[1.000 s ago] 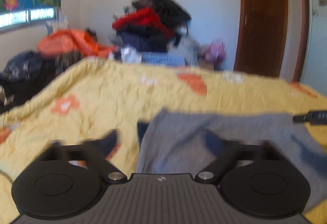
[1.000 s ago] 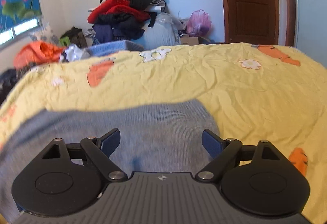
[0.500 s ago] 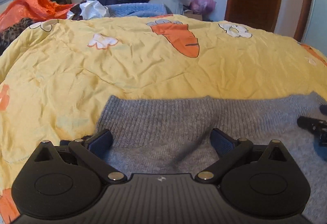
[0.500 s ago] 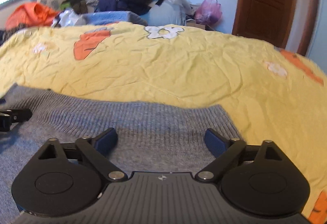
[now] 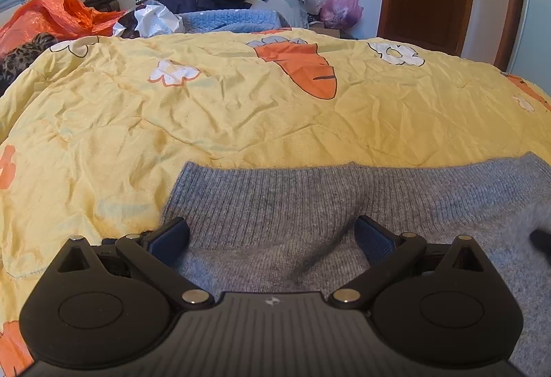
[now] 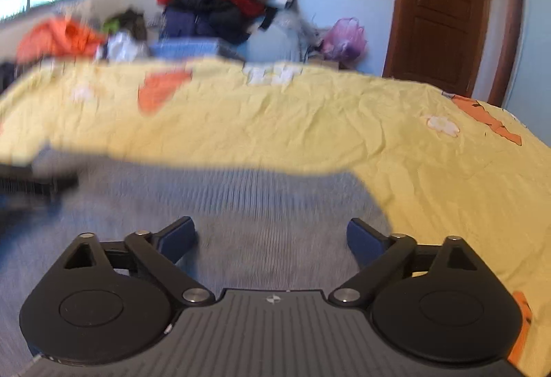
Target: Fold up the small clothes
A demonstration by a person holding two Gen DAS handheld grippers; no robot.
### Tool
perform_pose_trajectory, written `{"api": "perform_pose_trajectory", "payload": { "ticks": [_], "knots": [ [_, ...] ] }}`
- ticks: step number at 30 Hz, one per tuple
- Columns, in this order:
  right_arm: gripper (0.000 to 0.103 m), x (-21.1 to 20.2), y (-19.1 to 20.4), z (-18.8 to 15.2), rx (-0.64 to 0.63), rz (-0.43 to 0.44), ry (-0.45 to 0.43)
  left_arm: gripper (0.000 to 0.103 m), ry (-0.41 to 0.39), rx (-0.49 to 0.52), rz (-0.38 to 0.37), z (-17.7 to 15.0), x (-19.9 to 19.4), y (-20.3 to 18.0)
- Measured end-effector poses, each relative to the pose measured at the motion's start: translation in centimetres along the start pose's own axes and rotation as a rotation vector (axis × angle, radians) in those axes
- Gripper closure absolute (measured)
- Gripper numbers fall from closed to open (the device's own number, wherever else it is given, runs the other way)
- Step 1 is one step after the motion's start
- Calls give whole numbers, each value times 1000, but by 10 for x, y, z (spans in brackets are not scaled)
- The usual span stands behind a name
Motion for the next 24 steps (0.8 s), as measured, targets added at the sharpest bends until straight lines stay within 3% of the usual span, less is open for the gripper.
{"api": "perform_pose_trajectory", "payload": {
  "ticks": [2, 5, 7, 9, 13, 14, 15, 17, 20, 22, 24],
  "knots": [
    [0, 5, -10, -1, 71, 35, 16, 0, 0, 5, 12, 0, -1, -2],
    [0, 4, -8, -2, 64, 31, 14, 0, -11, 9, 52, -1, -12, -4],
    [0, 3, -10, -3, 73, 34, 15, 0, -51, 1, 109, -6, -36, -5],
    [0, 3, -10, -4, 76, 34, 14, 0, -99, -43, 103, -17, -73, -1],
    [4, -6, -17, -3, 111, 28, -7, 0, -206, -221, 47, -61, -157, 18],
    [11, -17, -27, -4, 163, 21, -8, 0, -219, -274, 30, -76, -175, 23],
    [10, -31, -40, -7, 252, 37, -2, 0, -230, -327, 7, -91, -192, 29],
    [6, -62, -70, -22, 467, 159, 3, 0, -252, -439, -44, -121, -218, 39],
    [4, -107, -103, -64, 718, 231, 11, 0, -243, -609, -150, -160, -234, 49],
    [4, -129, -115, -97, 805, 210, 24, 0, -236, -662, -234, -173, -234, 48],
    [4, -137, -124, -123, 840, 169, 97, 0, -228, -678, -283, -178, -226, 45]
  ]
}}
Point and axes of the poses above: each gripper's, at about its wrist camera, not at the fingertips, and x roughly the way its jaws point, y to its left, z to its top, the point moved 2 cm from there along x, roughly the way its jaws point, and after that the axes turned 14 degrees about -z, right-handed, at the moved point
